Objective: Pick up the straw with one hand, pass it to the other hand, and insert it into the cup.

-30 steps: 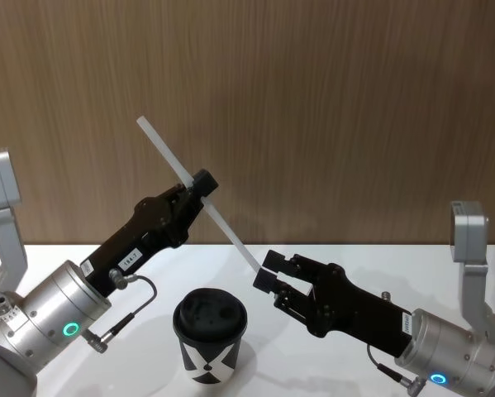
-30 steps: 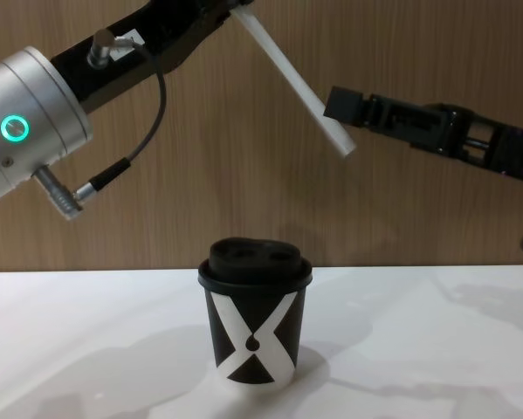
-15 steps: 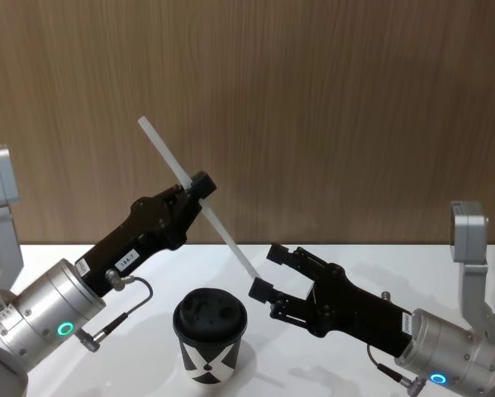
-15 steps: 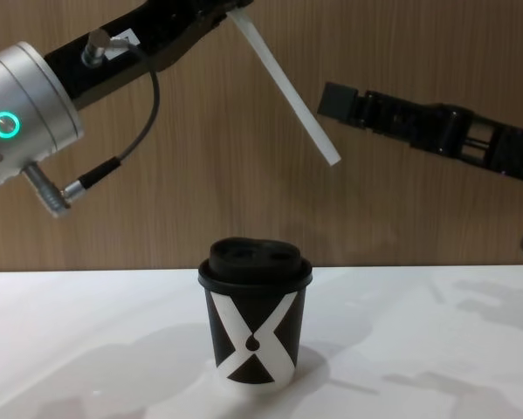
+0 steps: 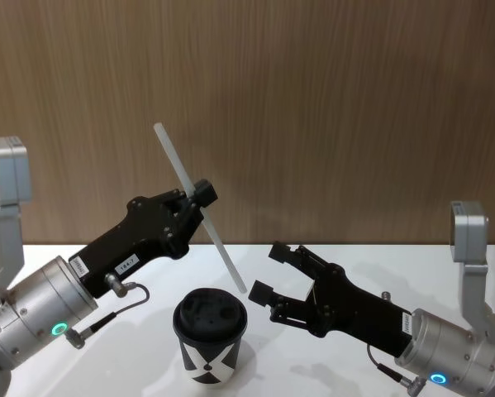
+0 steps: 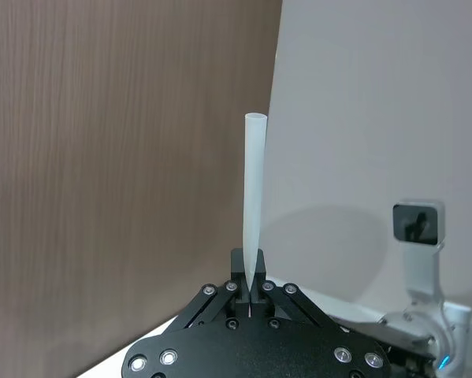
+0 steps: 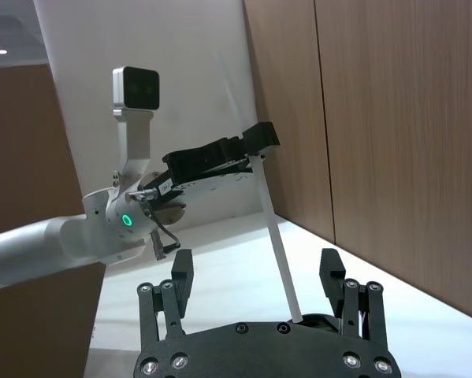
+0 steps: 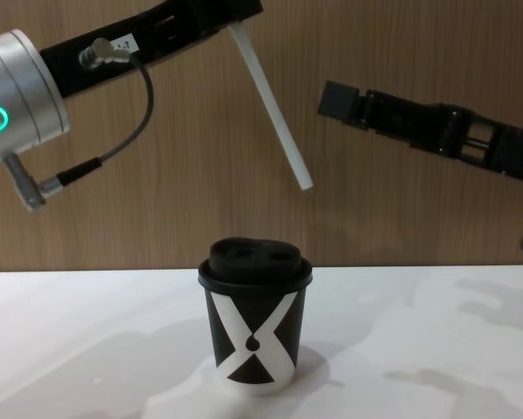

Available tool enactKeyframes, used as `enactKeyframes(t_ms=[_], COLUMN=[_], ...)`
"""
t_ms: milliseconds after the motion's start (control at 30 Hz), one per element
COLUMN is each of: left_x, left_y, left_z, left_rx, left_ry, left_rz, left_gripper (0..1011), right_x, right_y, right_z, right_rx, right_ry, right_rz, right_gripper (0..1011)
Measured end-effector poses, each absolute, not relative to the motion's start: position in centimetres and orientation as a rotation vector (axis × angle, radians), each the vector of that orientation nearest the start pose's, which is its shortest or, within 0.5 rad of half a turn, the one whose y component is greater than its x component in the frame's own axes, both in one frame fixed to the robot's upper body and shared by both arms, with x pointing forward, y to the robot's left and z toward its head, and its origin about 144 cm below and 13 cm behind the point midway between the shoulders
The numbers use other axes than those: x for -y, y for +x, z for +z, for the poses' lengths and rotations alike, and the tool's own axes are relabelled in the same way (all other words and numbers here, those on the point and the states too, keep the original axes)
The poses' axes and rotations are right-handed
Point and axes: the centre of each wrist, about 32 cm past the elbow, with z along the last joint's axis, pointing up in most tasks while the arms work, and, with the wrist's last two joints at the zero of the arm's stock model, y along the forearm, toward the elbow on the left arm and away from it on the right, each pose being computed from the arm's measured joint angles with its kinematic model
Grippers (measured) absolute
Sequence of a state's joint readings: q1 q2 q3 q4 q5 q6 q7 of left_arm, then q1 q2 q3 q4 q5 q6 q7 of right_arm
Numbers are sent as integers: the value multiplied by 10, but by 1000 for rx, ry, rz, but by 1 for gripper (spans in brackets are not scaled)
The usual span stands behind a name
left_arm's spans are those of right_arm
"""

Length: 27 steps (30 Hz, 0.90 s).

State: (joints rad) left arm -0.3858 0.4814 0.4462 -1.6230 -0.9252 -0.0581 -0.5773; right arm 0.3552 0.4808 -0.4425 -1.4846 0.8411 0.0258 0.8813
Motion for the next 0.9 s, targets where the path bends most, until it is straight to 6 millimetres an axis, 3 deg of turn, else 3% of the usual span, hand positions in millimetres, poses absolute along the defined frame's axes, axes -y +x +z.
enactKeyframes(t_ms=[900], left_x=[-230], left_y=[517], left_z=[1267], left_rx=[93], left_ry=[-268], left_rz=[603], left_gripper=[7], right_x=[254], right_y=[531], right_z=[1212], right_rx=[-107], right_ry=[250], right_rz=[-330], right_gripper=[1001])
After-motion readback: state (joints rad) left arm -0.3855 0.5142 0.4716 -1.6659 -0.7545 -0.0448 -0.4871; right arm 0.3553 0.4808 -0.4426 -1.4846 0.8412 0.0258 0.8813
